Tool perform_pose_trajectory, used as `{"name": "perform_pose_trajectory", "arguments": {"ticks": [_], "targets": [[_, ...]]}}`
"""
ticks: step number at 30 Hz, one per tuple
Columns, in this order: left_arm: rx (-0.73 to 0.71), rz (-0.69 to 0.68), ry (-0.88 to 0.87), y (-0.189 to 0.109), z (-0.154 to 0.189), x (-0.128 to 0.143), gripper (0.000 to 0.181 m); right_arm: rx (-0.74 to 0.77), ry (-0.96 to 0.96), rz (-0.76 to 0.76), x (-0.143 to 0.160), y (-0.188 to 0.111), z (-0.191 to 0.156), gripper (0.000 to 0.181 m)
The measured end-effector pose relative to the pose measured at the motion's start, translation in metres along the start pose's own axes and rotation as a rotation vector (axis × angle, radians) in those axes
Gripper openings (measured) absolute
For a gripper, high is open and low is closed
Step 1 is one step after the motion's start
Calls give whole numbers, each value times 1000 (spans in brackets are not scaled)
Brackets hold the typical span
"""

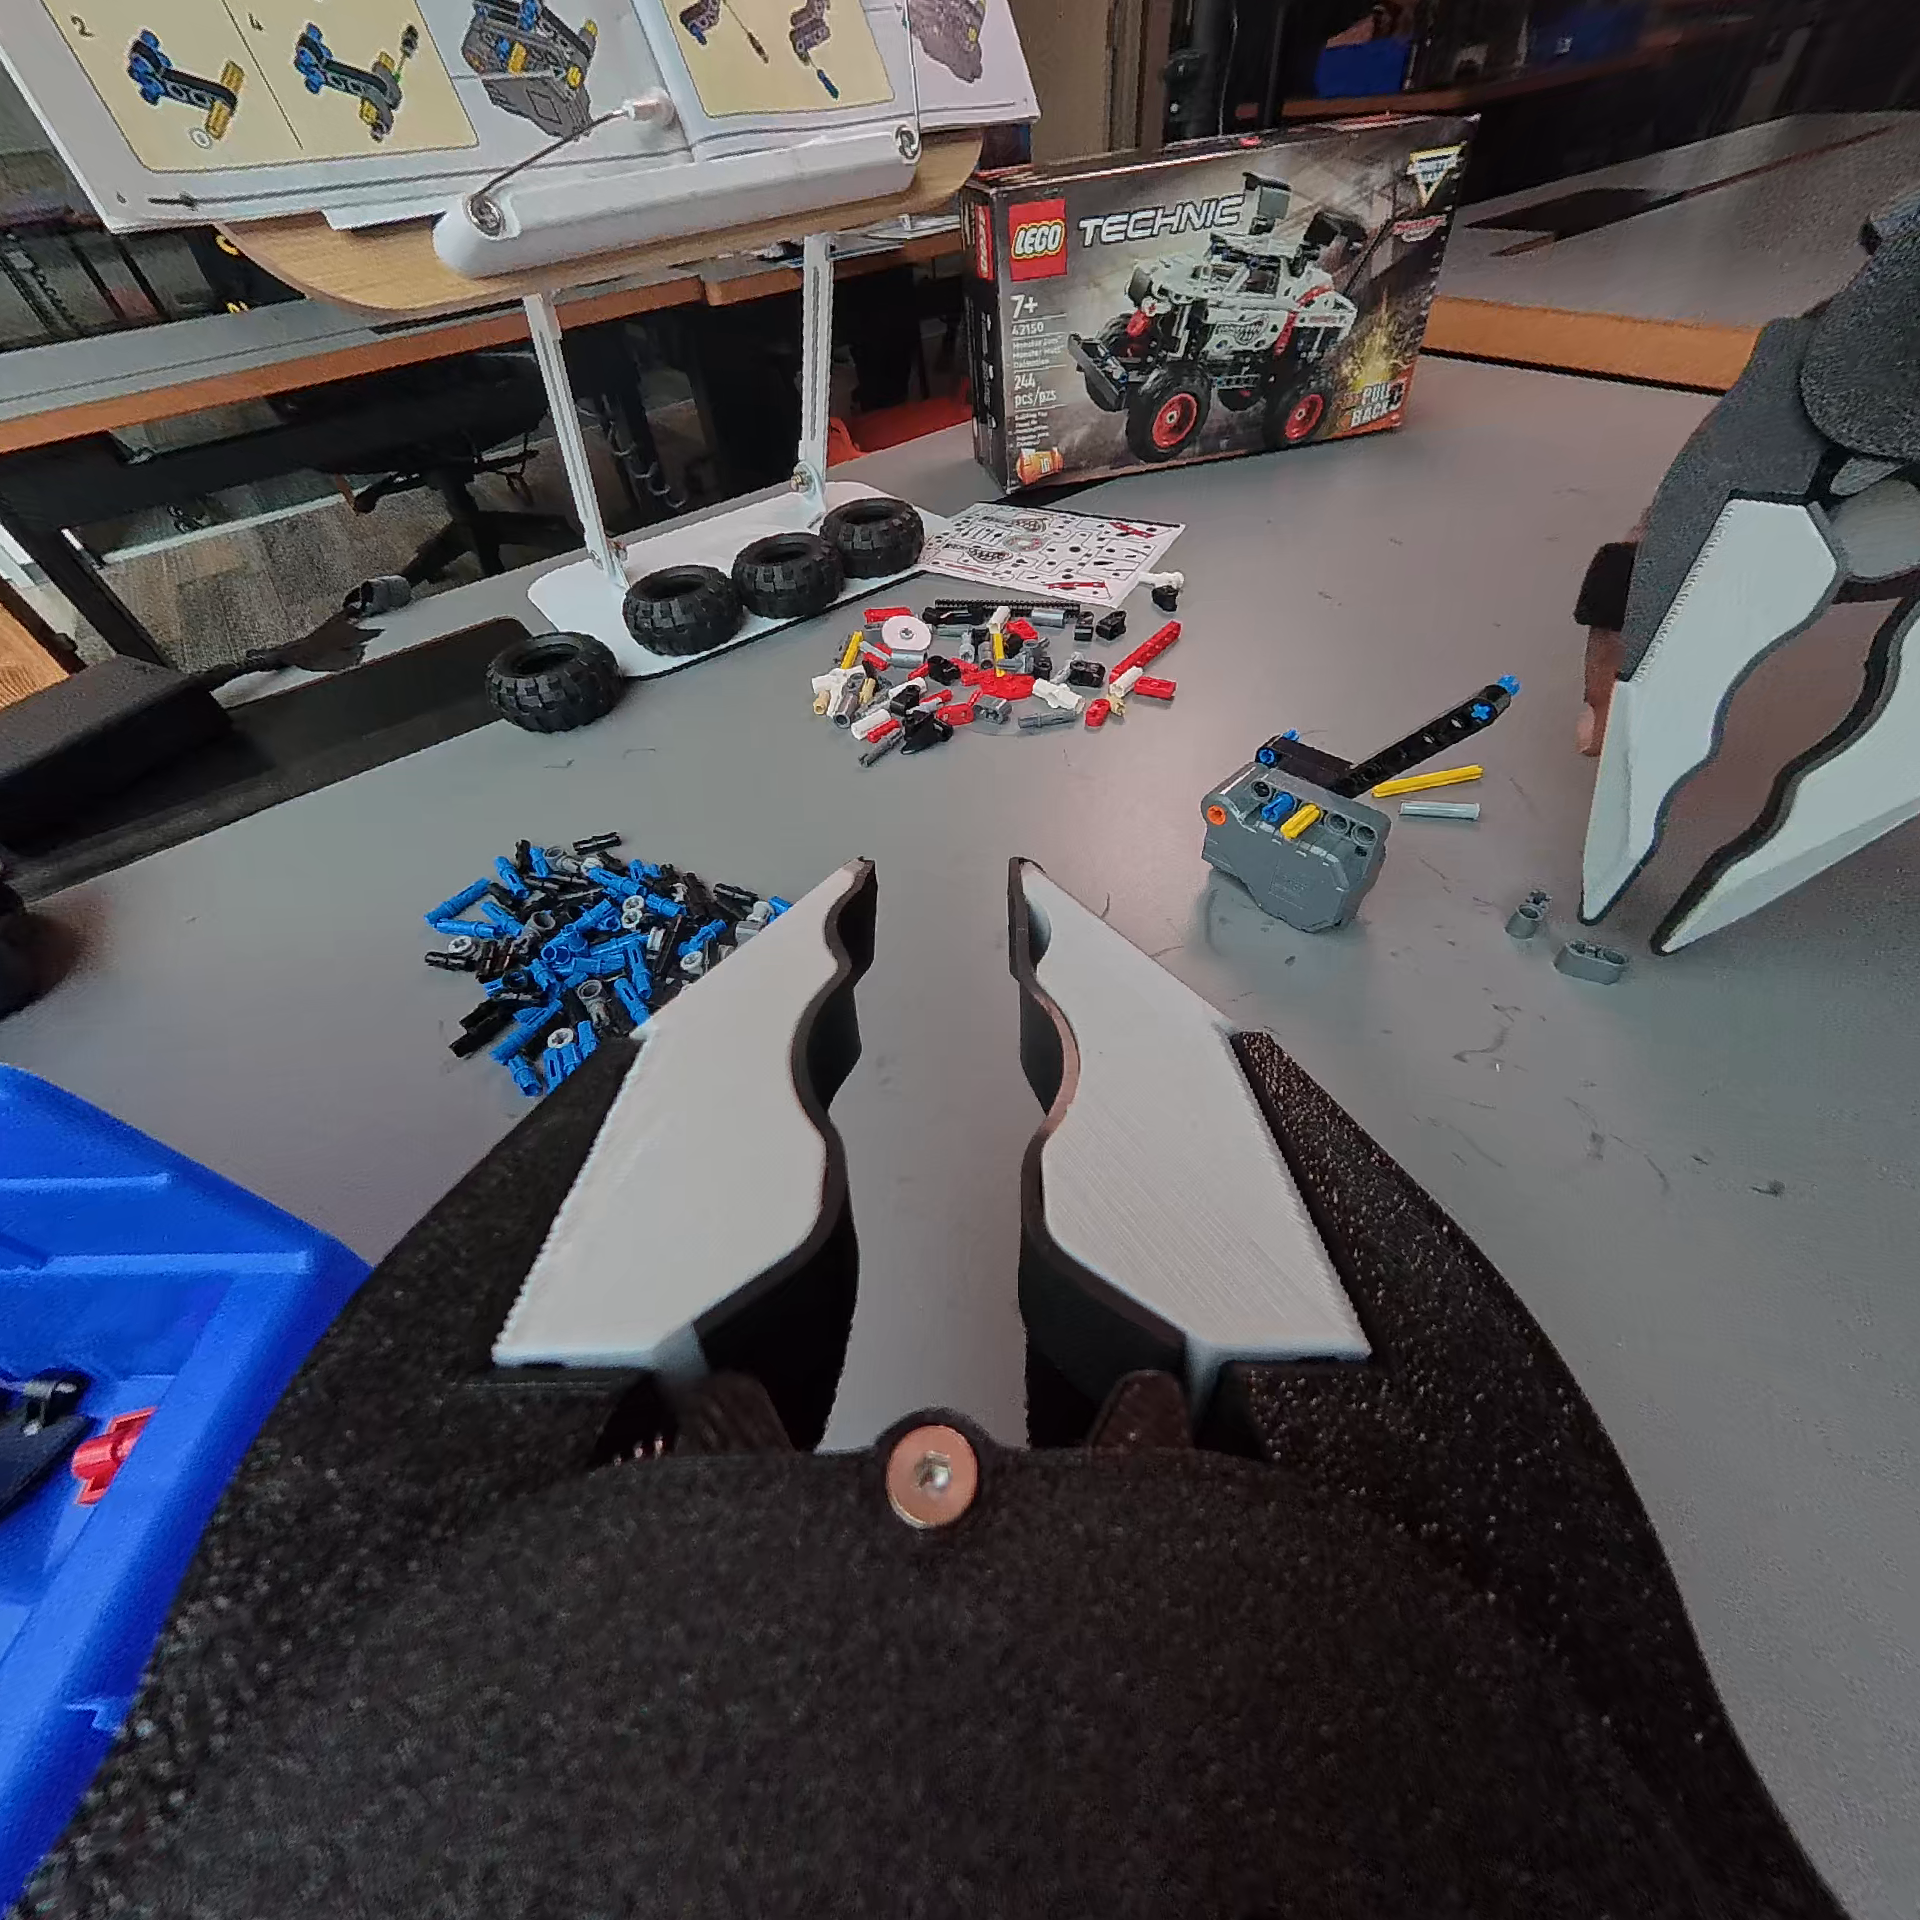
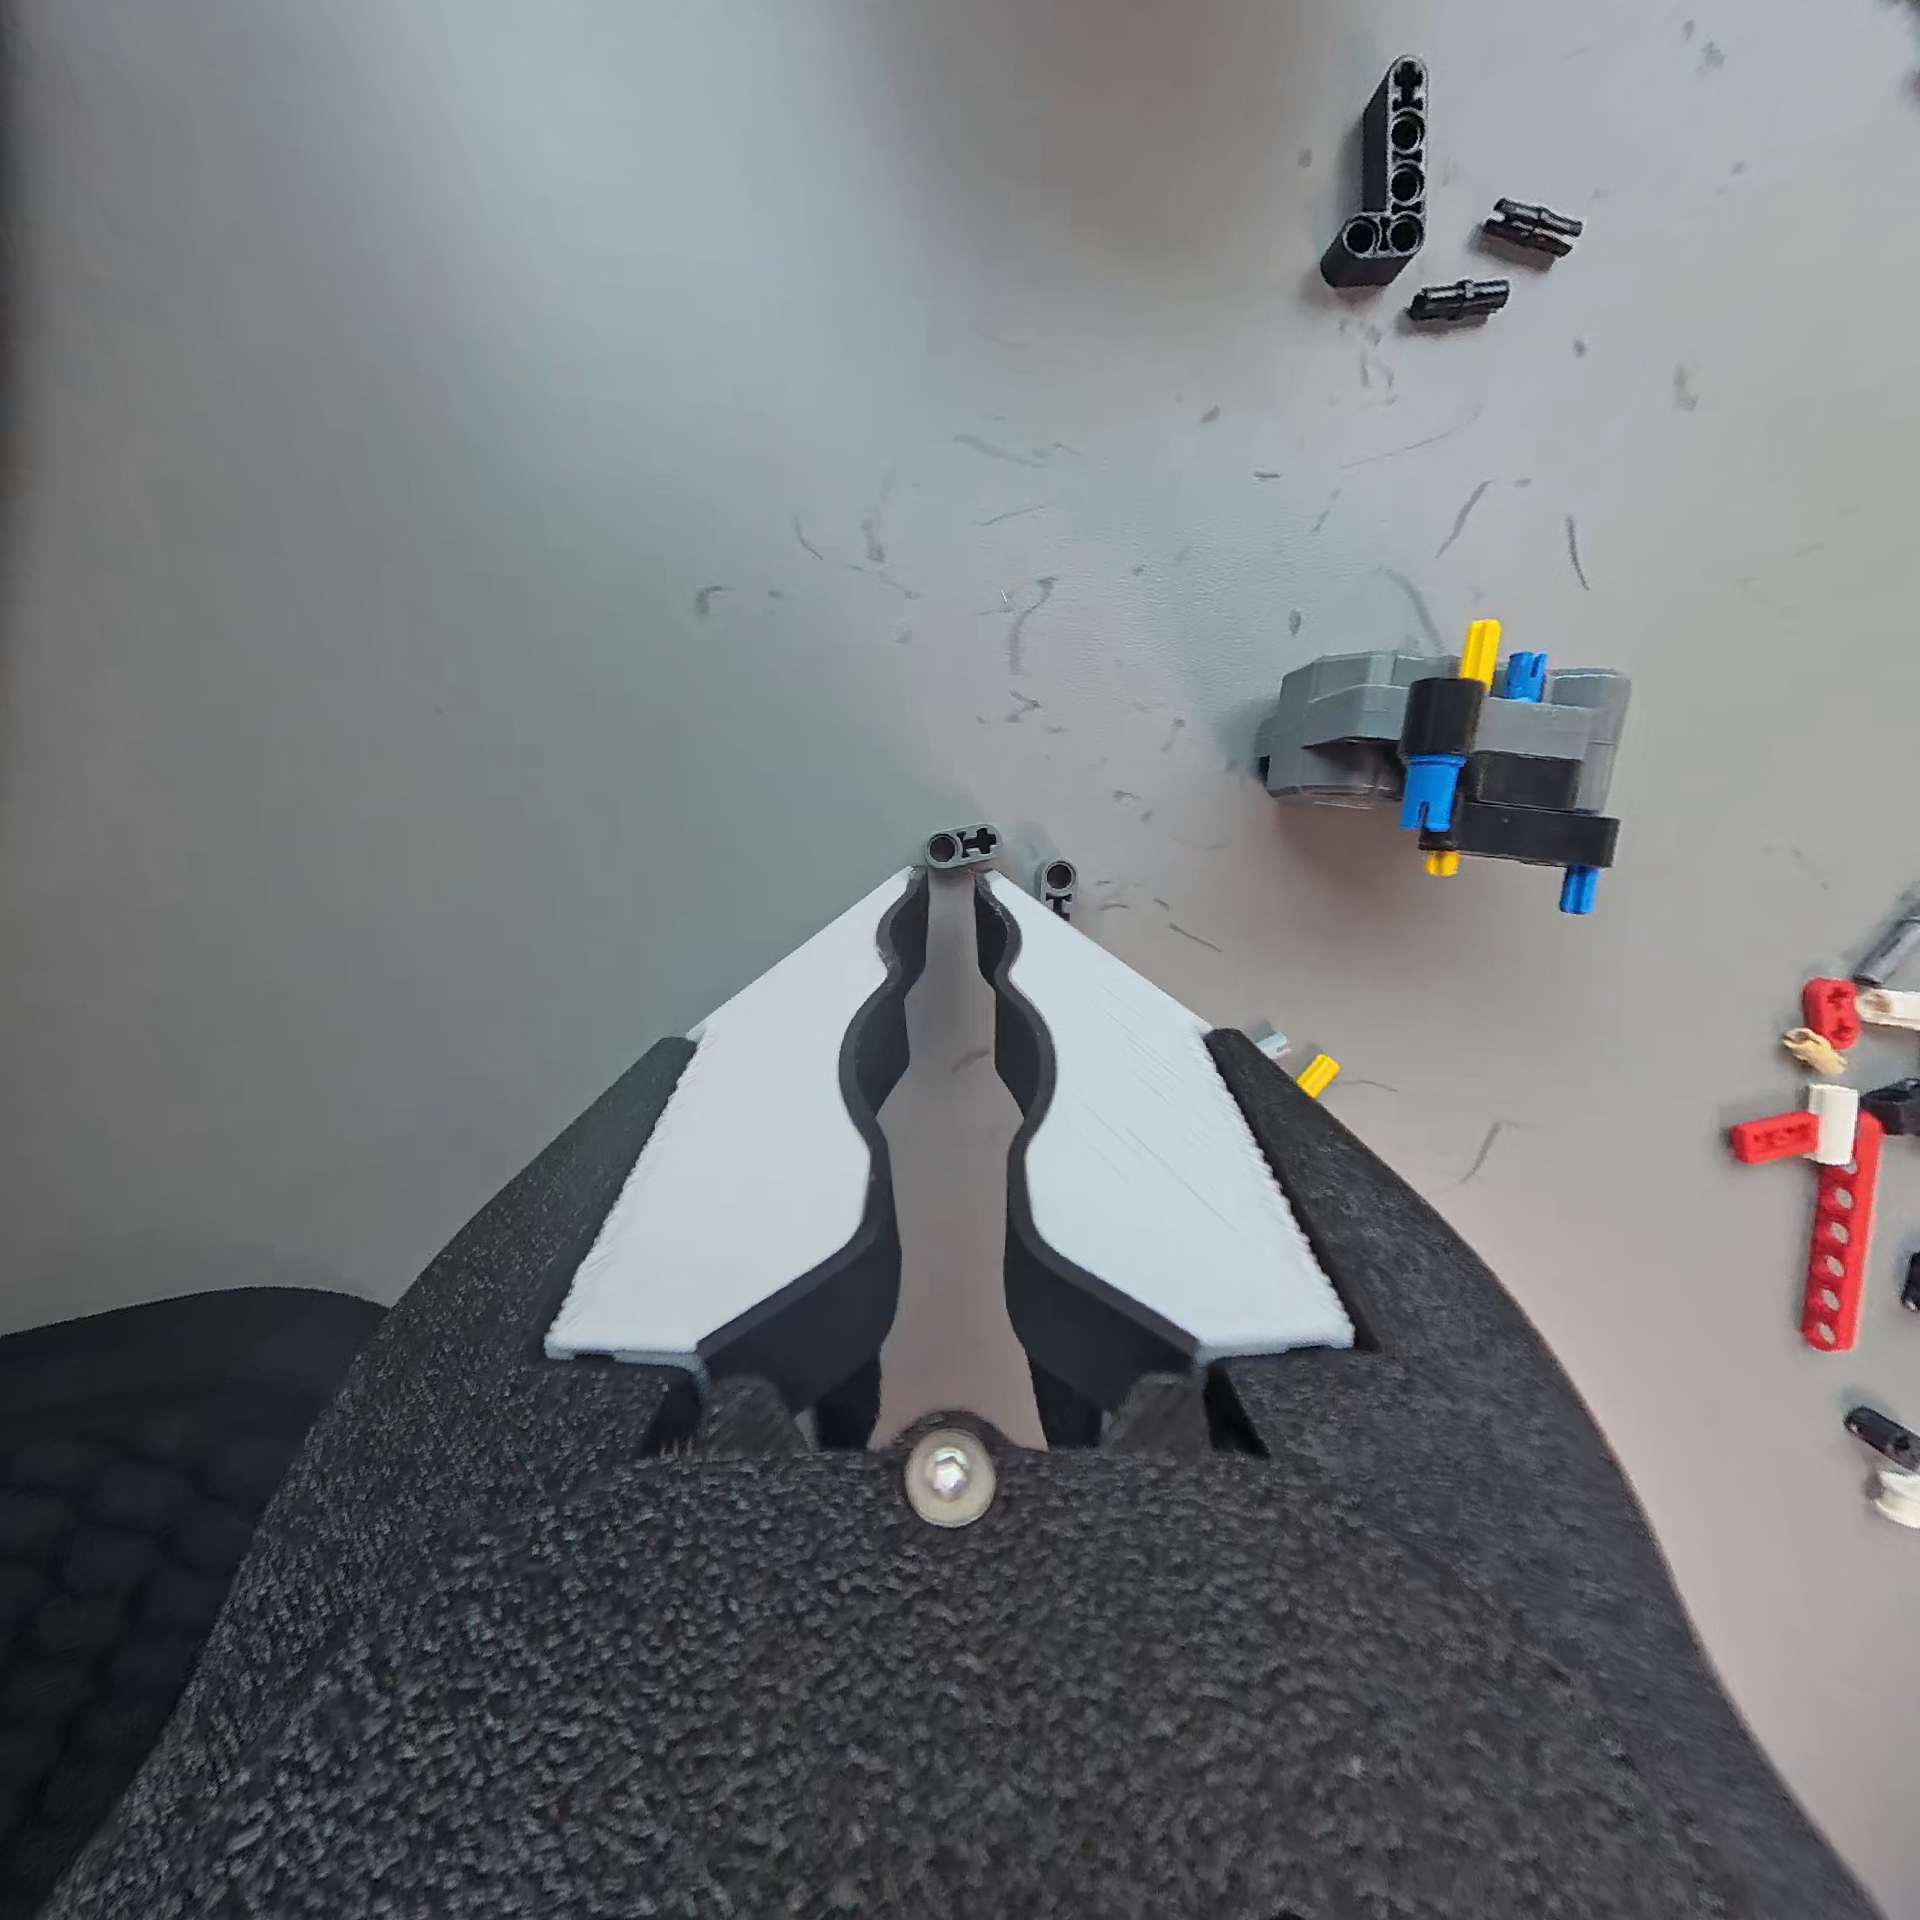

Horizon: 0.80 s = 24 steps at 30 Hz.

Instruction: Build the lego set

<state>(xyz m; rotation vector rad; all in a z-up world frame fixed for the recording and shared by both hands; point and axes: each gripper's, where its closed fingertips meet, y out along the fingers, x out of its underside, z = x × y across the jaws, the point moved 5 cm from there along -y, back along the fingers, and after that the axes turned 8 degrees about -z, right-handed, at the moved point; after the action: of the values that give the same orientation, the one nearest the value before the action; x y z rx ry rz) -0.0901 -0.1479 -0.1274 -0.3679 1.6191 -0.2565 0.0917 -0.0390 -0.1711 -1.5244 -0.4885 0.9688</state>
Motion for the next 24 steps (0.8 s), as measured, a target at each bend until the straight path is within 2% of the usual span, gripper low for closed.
{"name": "perform_pose_trajectory", "arguments": {"ticks": [6,11,14,17,21,24], "targets": [[1,5,-7,-1,-1,-1,26,-39,99,20,-5,0,-3,20],[7,-2,8,0,2,0,26,-32,126,31,-7,4,0,21],[3,3,6,-1,1,-1,26,-39,77,45,-12,4,0,12],[-2,8,-4,-2,-1,-1,26,-18,30,48,-15,1,0,12],[-3,10,-6,-2,-2,-1,26,-21,97,9,-12,1,0,23],[4,12,-4,-2,0,-2,26,-17,134,1,-12,7,-3,24]]}}
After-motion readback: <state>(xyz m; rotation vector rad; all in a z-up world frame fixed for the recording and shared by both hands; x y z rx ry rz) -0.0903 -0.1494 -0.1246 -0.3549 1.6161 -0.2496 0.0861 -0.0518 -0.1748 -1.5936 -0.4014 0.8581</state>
